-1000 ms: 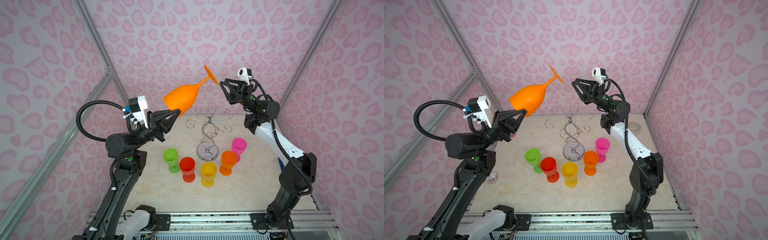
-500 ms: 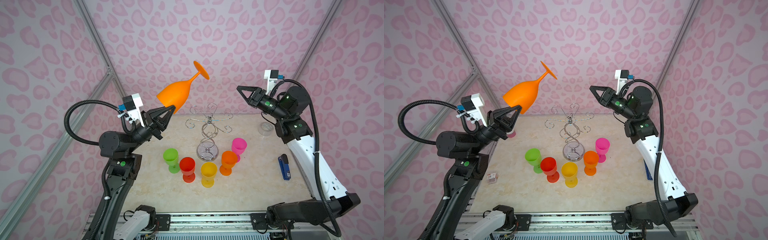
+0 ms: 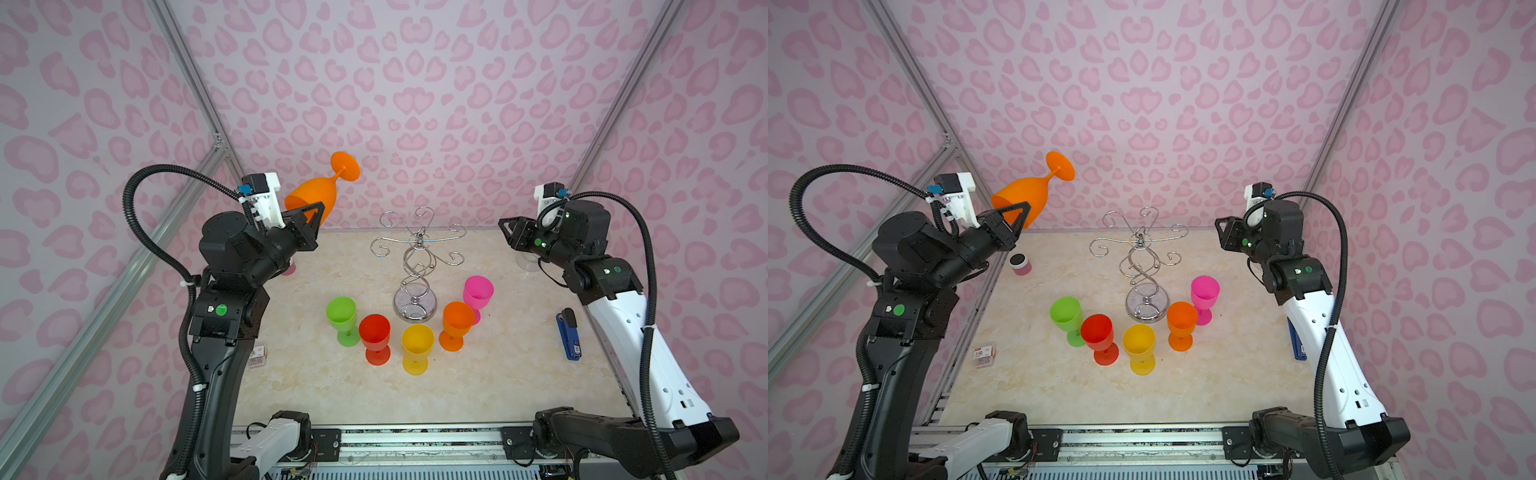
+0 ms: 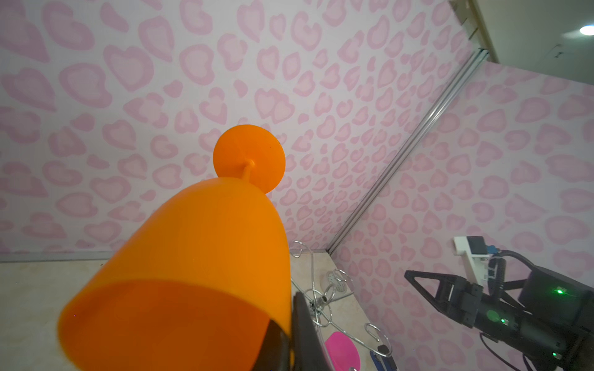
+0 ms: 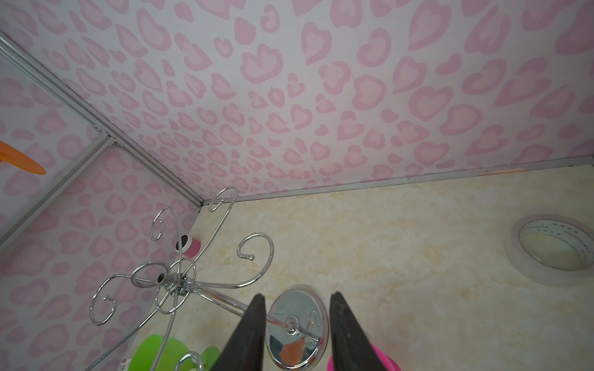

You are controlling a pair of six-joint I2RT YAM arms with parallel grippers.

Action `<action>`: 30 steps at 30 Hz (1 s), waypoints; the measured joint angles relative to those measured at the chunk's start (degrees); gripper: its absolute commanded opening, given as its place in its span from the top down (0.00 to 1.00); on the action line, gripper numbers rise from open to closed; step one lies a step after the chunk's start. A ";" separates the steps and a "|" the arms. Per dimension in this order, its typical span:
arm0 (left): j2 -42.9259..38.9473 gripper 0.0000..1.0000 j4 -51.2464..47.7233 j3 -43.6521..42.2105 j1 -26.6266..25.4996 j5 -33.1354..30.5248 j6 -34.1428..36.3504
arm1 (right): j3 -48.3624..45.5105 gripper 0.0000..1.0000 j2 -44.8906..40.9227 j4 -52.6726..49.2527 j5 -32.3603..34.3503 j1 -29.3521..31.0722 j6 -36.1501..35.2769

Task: Take the wine glass off the wine glass rack
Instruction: 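Lower the orange glass onto the table with the left gripper while the right withdraws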

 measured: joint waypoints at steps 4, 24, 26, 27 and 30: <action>3.78 0.97 -9.14 0.17 1.05 -3.41 1.66 | -0.35 0.66 0.11 -0.22 0.50 -0.59 -0.90; 31.80 0.97 -30.86 11.34 -5.33 -10.73 13.62 | -3.17 0.65 4.13 -0.35 -1.27 -0.90 -1.73; 33.53 0.98 -32.22 11.93 -6.38 -12.44 14.51 | -3.17 0.65 4.35 -0.39 -1.29 -0.90 -1.95; 34.03 0.97 -32.74 11.96 -6.64 -13.25 14.82 | -3.17 0.65 4.37 -0.42 -1.29 -0.90 -1.97; 35.30 0.97 -35.10 11.96 -7.69 -15.89 15.91 | -3.17 0.65 4.59 -0.42 -1.44 -0.90 -2.10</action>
